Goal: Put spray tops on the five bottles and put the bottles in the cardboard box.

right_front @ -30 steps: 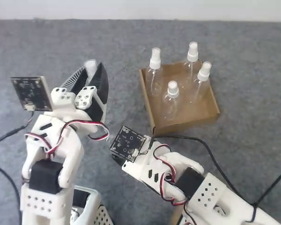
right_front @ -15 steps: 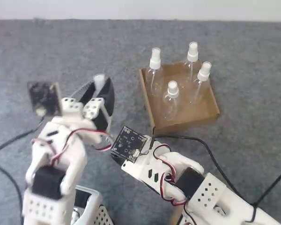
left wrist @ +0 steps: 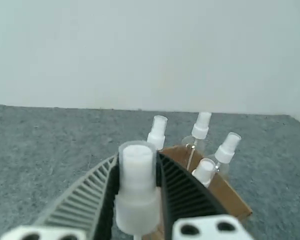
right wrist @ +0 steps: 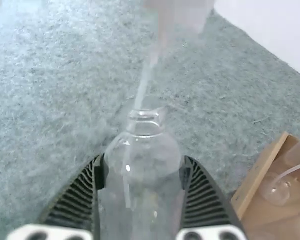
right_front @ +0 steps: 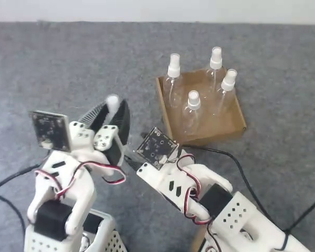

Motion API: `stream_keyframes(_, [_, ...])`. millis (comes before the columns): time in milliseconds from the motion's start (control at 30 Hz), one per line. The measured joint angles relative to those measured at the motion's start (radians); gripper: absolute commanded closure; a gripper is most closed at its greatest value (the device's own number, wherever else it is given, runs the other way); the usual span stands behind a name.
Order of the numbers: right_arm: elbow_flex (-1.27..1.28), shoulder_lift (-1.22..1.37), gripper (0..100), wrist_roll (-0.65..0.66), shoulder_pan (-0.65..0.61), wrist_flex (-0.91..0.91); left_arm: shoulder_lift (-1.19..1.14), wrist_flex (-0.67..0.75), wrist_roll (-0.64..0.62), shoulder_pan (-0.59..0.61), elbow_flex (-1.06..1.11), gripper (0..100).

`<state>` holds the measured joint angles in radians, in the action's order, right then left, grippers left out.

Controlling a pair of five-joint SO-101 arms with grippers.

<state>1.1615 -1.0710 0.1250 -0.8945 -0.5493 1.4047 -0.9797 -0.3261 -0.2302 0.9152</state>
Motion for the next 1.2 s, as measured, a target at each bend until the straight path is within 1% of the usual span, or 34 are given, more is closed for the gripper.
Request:
stream_keyframes(67, [0.0,-0.002,99.2,-0.006,0.002,0.008,0.0,0.0,0.002,-0.029,0.003,99])
stream_keyframes(267, [0.002,-0.015,99.2,-0.066,0.012,0.011,0.003,0.0,0.005,-0.043,0.025,99])
stream_keyframes(367, [0.044,-0.084,99.2,-0.071,0.011,0.021,-0.008,0.0,0.0,-0.052,0.041,99])
stream_keyframes(533, [0.141,-0.21,99.2,-0.071,0.048,0.077,-0.006,0.008,-0.002,-0.058,0.043,98])
stream_keyframes(567, [0.146,-0.224,99.1,-0.071,0.051,0.078,-0.006,0.009,-0.002,-0.06,0.043,97])
stream_keyframes(700, [0.147,-0.239,99.0,-0.071,0.054,0.078,-0.006,0.012,-0.003,-0.06,0.043,87])
stream_keyframes(833, [0.147,-0.239,98.9,-0.071,0.055,0.078,-0.006,0.02,0.003,-0.087,0.043,86])
stream_keyframes(967, [0.147,-0.239,98.9,-0.071,0.055,0.077,-0.006,0.021,0.034,-0.086,0.043,83])
stream_keyframes(1067, [0.147,-0.239,99.0,-0.061,0.055,0.071,-0.008,0.014,0.049,-0.08,0.026,82])
stream_keyframes(1200, [0.147,-0.239,99.1,-0.058,0.055,0.071,0.002,-0.028,0.051,0.017,-0.032,85])
